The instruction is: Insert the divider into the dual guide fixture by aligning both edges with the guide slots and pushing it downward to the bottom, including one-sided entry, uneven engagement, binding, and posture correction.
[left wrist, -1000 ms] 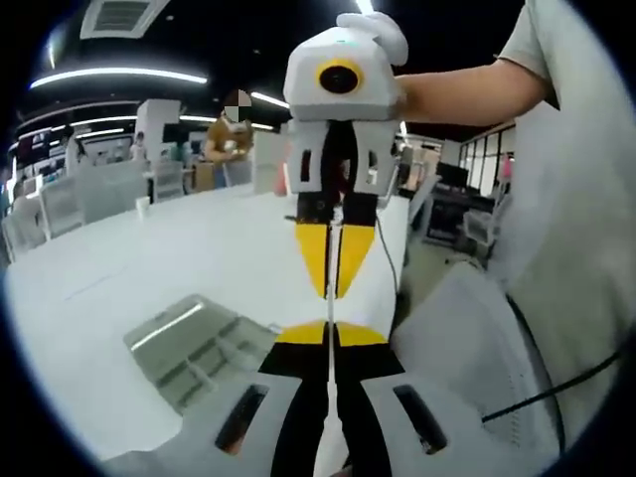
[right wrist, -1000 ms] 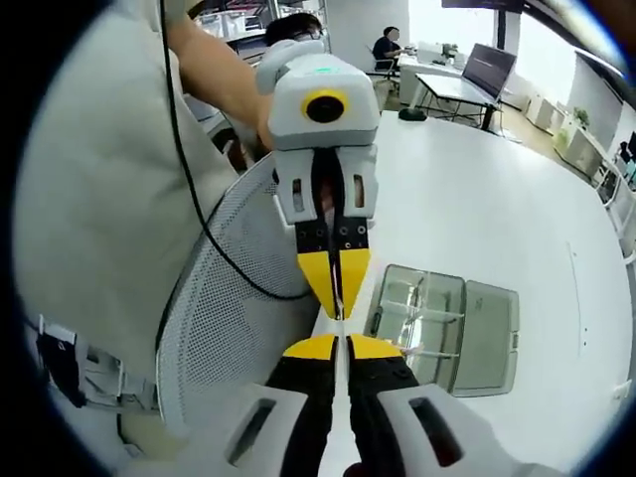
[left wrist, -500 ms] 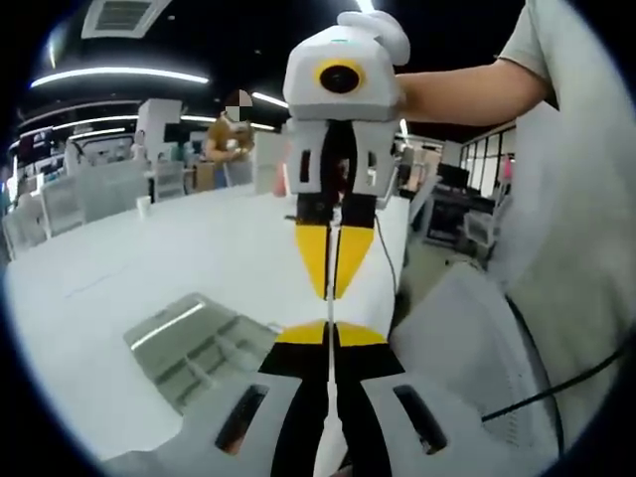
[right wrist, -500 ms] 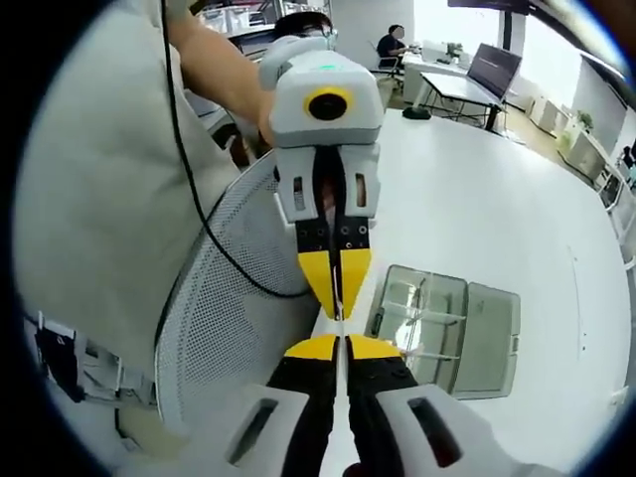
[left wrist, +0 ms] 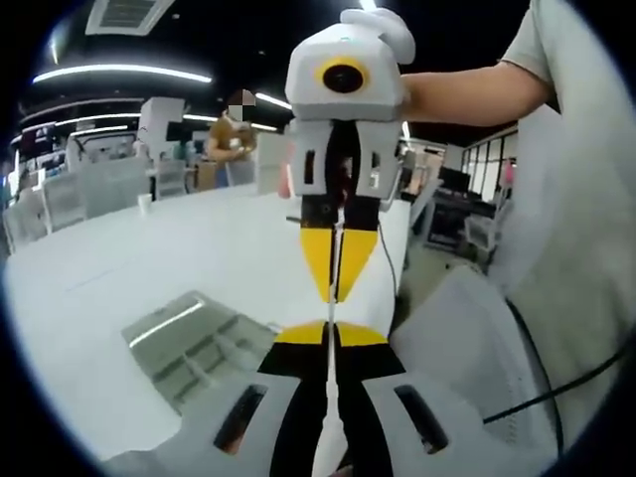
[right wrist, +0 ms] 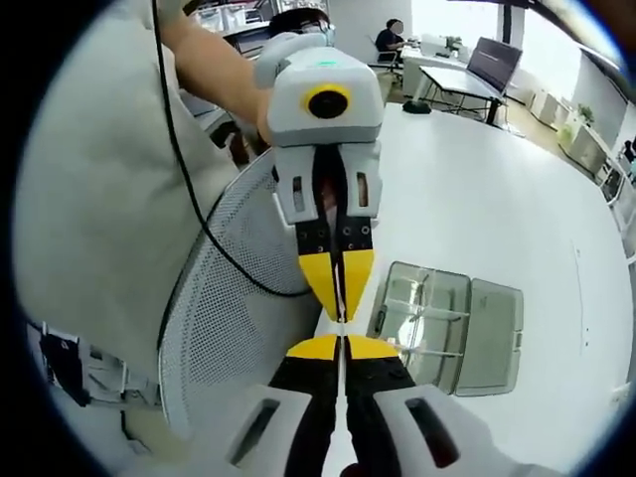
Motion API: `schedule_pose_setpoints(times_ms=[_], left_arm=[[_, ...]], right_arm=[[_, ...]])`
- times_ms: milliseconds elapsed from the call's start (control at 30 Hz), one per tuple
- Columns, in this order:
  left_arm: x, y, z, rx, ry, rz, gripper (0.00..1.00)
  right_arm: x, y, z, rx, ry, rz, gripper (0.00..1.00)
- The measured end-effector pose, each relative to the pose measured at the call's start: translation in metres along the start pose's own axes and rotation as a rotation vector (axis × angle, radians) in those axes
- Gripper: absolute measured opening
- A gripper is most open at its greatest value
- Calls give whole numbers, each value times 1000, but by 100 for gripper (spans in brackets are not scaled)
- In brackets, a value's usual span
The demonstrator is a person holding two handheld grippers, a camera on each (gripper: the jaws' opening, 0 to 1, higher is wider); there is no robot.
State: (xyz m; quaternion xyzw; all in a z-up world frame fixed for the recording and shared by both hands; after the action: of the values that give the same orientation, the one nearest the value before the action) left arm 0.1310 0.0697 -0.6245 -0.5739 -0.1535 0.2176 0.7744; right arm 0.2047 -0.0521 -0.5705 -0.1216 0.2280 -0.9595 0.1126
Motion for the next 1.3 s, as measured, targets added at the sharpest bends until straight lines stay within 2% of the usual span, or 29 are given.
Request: schedule_pose_setpoints(times_ms=[433, 567, 800, 1033, 1100, 1233, 1300], left_arm=[[3, 3, 2, 23, -22, 5, 0], [4, 4, 3, 29, -37, 33, 0], [3, 6, 4, 54, -49, 5, 0], [7, 8, 10, 53, -110, 54, 3], [9, 9, 12, 56, -133, 64, 8], [12, 9, 18, 49, -164, 68, 10], [13, 9, 19, 52, -176, 75, 11]], right_arm=[[-4, -8, -4, 24, 12, 2, 0], [-4, -10, -6, 33, 17, 14, 0], [-7, -14, -8, 42, 3, 20, 0], [-11, -21, -9, 56, 15, 28, 0], [-12, -22, -9, 59, 18, 33, 0], [-18, -21, -9, 65, 28, 8, 0], [-20, -20, -9, 84, 34, -56, 0]])
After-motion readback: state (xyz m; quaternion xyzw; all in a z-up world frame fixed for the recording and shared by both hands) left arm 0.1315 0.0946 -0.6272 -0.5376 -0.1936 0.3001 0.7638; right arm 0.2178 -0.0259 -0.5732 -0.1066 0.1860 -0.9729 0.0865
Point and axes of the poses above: the point that each gripper's makers call its tool centre point, and the gripper's own axes: z roughly backward along the fingers, x roughly to its left, y roughly out of its underside, the point moved 10 cm from there along z, roughly backward along the fingers, and after that the axes turned 8 degrees about -z, right-handed, at the moved point
